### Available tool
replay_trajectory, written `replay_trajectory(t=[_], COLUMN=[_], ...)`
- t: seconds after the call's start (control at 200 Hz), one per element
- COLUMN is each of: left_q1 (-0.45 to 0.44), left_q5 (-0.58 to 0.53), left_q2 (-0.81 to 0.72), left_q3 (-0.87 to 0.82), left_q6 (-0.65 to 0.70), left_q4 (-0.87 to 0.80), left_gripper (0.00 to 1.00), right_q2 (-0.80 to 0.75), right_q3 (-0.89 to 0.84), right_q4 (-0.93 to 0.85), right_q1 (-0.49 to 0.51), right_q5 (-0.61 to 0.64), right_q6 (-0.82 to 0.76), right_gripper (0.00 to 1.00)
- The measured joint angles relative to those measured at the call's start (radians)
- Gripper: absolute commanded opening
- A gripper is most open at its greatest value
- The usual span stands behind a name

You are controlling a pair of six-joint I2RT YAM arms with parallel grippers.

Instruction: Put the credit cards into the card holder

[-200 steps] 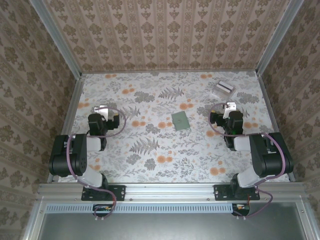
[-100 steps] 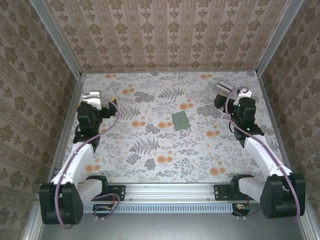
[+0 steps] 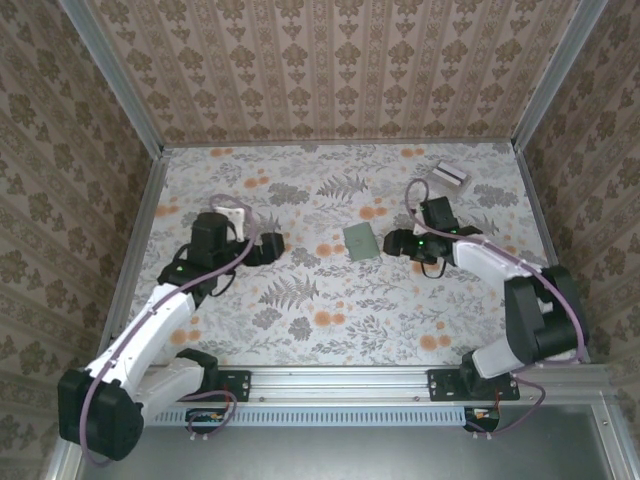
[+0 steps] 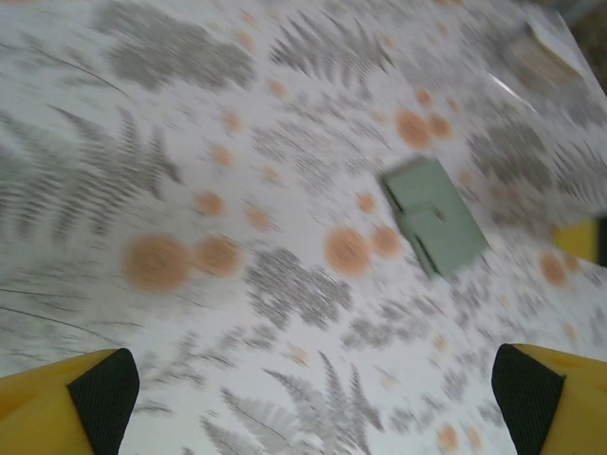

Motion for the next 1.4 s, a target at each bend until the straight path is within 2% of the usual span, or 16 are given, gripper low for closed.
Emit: replay_trajectory(t=[0.12,0.23,0.4,0.465,0.665,0.835,0.965,1.075,1.195,1.4], left_q1=[-0.017,-0.017,-0.017,-0.017,-0.008,0.033,0.057,0.078,0.103,0.075], left_q5=[0.040,0.063,0.071,0.076,0.116,0.189,0.230,0.270,0.315,0.389], left_q2=[0.029,0.063,0.103,0.116,0.180,0.233,0.276,0.346,0.405,0.363], left_q3=[0.000,0.000,0.000,0.000,0.021,0.045,0.055,0.067,0.058,0.055], left_q6=[0.000,-0.004,-0.012,-0.012,-0.016,-0.035,-0.038,-0.039,-0.037,0.069], left_q4=[-0.011,-0.011,-0.011,-0.010,-0.017,-0.014,-0.015,-0.009,0.032,0.105], left_gripper=[1.00,1.00,1.00,1.00,0.99,0.95,0.95,0.82,0.82,0.83], right_q2=[0.145,0.266,0.333,0.350,0.354,0.340,0.313,0.297,0.255,0.172], right_q3=[0.097,0.185,0.253,0.260,0.260,0.255,0.280,0.322,0.326,0.301], right_q4=[-0.011,-0.015,-0.034,-0.030,-0.006,0.030,-0.042,-0.121,-0.150,-0.171], right_q1=[0.038,0.064,0.090,0.102,0.114,0.127,0.191,0.262,0.306,0.358], right_q5=[-0.034,-0.051,-0.072,-0.098,-0.180,-0.237,-0.253,-0.243,-0.228,-0.165], right_q6=[-0.018,-0.029,-0.032,-0.030,-0.031,-0.071,-0.206,-0.330,-0.405,-0.620], right_gripper=[0.62,0.57,0.29,0.23,0.14,0.13,0.09,0.08,0.09,0.05])
